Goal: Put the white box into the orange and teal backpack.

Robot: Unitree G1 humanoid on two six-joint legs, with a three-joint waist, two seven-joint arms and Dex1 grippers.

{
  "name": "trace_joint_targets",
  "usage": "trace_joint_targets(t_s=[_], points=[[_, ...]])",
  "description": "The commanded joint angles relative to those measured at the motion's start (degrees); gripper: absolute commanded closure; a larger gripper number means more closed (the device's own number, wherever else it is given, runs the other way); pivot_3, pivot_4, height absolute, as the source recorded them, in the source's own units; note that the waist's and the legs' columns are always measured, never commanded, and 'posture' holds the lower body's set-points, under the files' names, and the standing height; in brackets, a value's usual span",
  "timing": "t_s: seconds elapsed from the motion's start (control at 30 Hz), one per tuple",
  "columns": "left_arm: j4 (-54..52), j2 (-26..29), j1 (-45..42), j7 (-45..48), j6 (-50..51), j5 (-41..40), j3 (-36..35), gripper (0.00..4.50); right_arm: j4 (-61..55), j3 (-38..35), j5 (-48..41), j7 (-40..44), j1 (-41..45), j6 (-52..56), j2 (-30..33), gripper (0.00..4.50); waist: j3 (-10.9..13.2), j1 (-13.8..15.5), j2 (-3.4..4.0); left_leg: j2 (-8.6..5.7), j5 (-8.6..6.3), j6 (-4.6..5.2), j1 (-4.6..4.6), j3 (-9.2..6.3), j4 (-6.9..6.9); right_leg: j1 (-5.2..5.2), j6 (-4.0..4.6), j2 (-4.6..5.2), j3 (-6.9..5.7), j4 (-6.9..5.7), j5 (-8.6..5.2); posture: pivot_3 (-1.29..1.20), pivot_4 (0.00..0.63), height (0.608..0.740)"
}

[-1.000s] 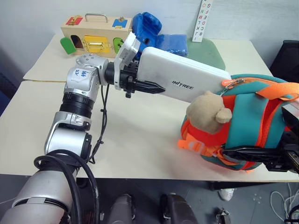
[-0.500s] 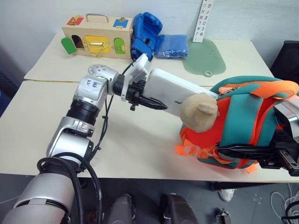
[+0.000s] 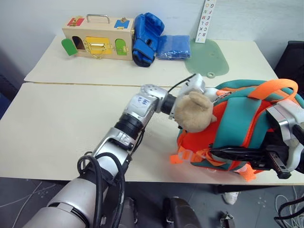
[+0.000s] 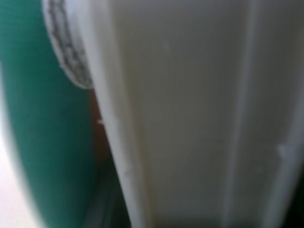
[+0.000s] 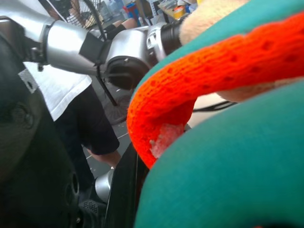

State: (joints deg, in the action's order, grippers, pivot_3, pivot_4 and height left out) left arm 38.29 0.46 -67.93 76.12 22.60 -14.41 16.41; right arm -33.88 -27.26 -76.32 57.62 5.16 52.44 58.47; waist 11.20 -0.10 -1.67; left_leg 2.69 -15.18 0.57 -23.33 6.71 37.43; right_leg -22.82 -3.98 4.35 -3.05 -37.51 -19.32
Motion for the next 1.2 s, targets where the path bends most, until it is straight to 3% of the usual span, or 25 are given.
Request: trace_joint_targets(t_s=[0.03,0.23,0.47,0.7,0.9,1.0,1.2], points=[[-5.99,1.26,1.11,2.05,1.1,0.31,1.41,1.92,-0.85,0.21,0.71,-1.2,0.46,-1.69,-0.68,4.5,-0.01,-0.05,0.01,0.0,0.01,-0.02,0.01,0.0,-0.02,0.0,0.0,0.0,0.01,-0.01,0.0,0.0,0.15,0.74],[-14.72,11.37,2.98,6.28,7.11,-2.69,-1.41,0.11,0.78,0.73,2.0,-0.58,0.16,-2.12,-0.92,4.5,-0.01,-0.3,0.03,0.03,0.05,-0.07,0.06,0.01,-0.05,0.0,0.03,-0.02,0.04,-0.05,-0.01,0.0,0.15,0.74],[-24.96,22.51,6.54,6.03,9.48,-5.31,-6.32,0.02,1.33,2.15,4.46,-0.53,-0.86,-3.01,-2.37,4.5,-0.02,-0.01,0.04,0.04,0.15,-0.24,0.07,-0.01,-0.05,0.01,0.08,0.01,0.03,-0.1,-0.05,0.0,0.15,0.74],[-38.29,35.74,11.44,6.86,23.46,-17.02,-15.88,0.02,1.6,4.19,7.09,-0.37,-1.13,-4.03,-3.46,4.5,-0.02,-0.37,0.04,0.05,0.16,-0.25,0.11,-0.02,-0.07,0.05,0.09,0.01,0.04,-0.15,-0.05,0.0,0.15,0.74],[-43.63,33.6,12.91,-5.76,25.05,-18.66,-20.18,0.02,1.51,4.56,6.14,-1.06,-0.78,-3.73,-3.85,4.5,-0.02,0.23,0.04,0.0,0.14,-0.22,0.16,-0.14,0.02,0.23,0.09,0.05,0.0,-0.13,-0.05,0.0,0.15,0.74],[-43.26,29.12,13.73,-12.99,18.21,-12.07,-15.35,0.02,1.28,4.62,5.43,-1.32,-0.73,-3.46,-4.01,4.5,-0.02,0.27,0.03,-0.05,0.12,-0.17,0.16,-0.15,0.03,0.27,0.04,0.08,0.0,-0.09,-0.02,0.0,0.15,0.74],[-37.33,25.28,13.55,-11.4,14.54,-9.68,-7.96,0.02,1.39,5.16,4.59,-2.07,0.26,-3.46,-4.17,4.5,-0.03,-0.11,0.05,0.0,0.15,-0.24,0.19,-0.08,-0.04,0.23,0.03,0.0,0.02,-0.08,-0.02,0.0,0.15,0.74]])
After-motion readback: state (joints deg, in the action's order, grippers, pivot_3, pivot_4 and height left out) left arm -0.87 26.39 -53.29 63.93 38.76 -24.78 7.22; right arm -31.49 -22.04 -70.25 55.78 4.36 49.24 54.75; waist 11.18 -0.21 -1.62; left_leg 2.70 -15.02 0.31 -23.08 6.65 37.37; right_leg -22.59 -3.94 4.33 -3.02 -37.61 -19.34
